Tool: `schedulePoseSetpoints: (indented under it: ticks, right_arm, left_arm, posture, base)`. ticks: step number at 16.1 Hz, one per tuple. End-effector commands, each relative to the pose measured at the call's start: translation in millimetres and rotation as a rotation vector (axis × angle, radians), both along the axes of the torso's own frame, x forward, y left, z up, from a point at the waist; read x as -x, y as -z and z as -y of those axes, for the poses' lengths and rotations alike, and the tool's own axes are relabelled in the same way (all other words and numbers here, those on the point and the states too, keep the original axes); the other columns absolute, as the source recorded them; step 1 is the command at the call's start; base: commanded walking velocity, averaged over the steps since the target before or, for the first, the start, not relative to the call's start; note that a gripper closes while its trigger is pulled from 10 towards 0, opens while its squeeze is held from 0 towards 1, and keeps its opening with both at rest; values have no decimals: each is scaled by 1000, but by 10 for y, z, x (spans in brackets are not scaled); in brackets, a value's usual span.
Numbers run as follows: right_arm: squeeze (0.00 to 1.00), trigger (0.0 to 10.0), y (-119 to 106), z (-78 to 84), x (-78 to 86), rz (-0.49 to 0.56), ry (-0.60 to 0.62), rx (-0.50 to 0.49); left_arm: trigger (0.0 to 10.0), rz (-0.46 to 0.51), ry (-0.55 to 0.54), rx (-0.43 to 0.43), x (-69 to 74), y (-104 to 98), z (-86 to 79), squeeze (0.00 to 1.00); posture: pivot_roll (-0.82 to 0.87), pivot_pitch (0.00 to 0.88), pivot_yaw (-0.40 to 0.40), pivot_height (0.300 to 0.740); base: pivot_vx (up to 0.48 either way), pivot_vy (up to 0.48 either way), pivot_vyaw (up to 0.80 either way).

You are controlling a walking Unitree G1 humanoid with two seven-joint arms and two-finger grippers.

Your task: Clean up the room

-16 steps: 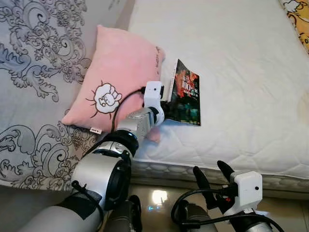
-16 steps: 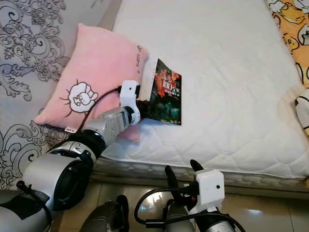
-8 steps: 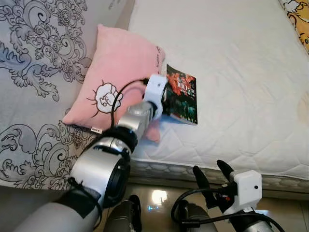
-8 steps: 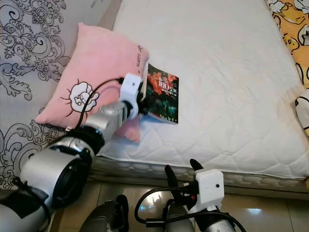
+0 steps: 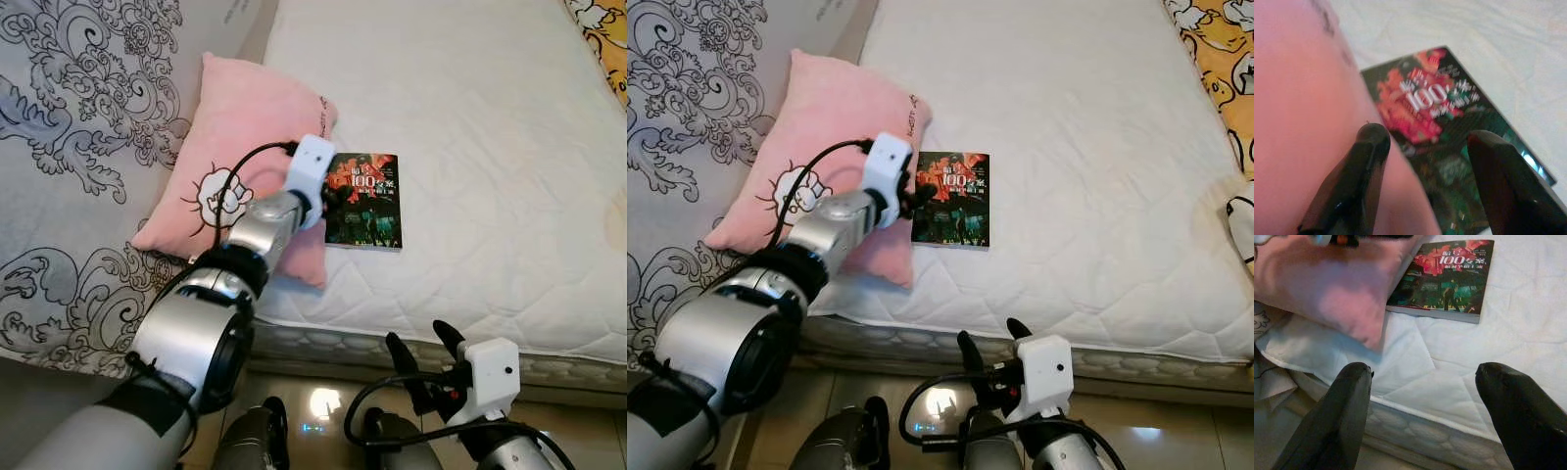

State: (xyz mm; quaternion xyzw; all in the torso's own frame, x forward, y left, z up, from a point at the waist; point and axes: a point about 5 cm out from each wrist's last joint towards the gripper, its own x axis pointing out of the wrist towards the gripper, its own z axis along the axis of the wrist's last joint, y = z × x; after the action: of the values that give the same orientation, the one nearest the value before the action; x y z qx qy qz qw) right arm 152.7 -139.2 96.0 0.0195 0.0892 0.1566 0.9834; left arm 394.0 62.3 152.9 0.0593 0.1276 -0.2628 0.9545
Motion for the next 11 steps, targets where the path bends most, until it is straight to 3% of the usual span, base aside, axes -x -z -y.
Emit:
schedulePoseSetpoints:
  ticks: [1,2,3,5,7,9,10,11]
  right_arm:
    - [318,10000,36,21,-17,3,13,5]
    - [318,10000,33,27,-34,10,17,8]
    - [318,10000,-3,118,-132,58,106,24]
    - [318,10000,-61,258,-264,124,241,23]
    - [318,10000,-116,308,-412,198,308,21]
    - [314,10000,-116,323,-445,217,322,39]
    - [318,10000,-106,337,-466,227,332,50]
    - [318,10000,-100,372,-466,240,359,64]
  left_arm:
    - [10000,15,15,-6,26,69,-100,1000]
    - [10000,27,13,6,25,63,-132,1000]
    - [10000,118,-3,56,28,-10,-257,0]
    - [10000,243,-37,123,101,-93,-399,0]
    - [10000,365,-92,196,404,-89,-517,0]
    - [10000,360,-93,214,485,-54,-481,0]
    - [10000,318,-96,232,599,44,-507,1000]
    - [10000,260,-96,206,761,211,-594,1000]
  posture:
    - [-170,142,51,740]
    - [-170,142,51,740]
    - [-139,112,61,740]
    - [-108,83,66,740]
    - [-58,23,66,740]
    - [-42,5,57,740]
    - [-36,0,53,740]
    - [-35,0,49,740]
  base:
    - [0,0,0]
    - [0,0,0]
    - [0,0,0]
    - [0,0,0]
    - [0,0,0]
    - [0,0,0]
    - [0,0,0]
    - [0,0,0]
